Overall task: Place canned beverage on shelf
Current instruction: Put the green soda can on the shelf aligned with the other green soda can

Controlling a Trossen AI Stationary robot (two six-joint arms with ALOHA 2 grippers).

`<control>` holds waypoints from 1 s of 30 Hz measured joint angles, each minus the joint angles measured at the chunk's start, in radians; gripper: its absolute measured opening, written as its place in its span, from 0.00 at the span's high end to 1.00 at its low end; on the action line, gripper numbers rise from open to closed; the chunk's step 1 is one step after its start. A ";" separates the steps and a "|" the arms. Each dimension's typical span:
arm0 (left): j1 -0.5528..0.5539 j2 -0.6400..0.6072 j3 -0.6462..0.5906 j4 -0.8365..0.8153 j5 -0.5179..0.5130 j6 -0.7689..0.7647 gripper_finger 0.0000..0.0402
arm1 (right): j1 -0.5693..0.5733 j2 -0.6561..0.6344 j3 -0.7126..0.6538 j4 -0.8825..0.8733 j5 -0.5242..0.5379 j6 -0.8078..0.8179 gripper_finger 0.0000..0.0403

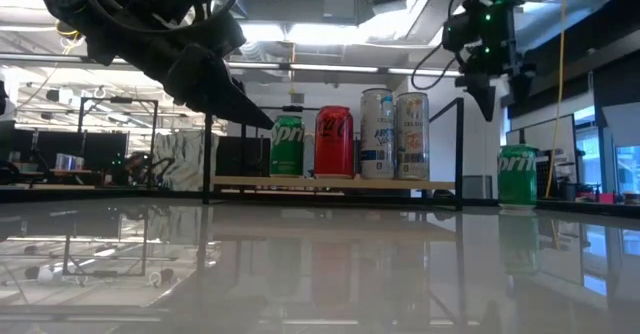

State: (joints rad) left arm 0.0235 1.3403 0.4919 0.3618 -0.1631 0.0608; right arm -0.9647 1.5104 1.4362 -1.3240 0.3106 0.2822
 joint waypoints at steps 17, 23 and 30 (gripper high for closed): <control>0.000 0.000 0.000 0.000 -0.004 0.001 0.01 | -0.018 0.185 -0.040 0.015 0.051 0.085 0.07; 0.000 0.000 0.000 0.000 -0.004 0.001 0.01 | -0.018 0.243 -0.040 -0.007 0.055 0.087 0.07; 0.000 0.000 0.000 0.000 -0.004 0.001 0.01 | -0.018 0.268 -0.040 -0.015 0.051 0.087 0.07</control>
State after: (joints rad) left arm 0.0235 1.3403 0.4919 0.3614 -0.1673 0.0620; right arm -0.9825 1.7784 1.3964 -1.3385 0.3616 0.3695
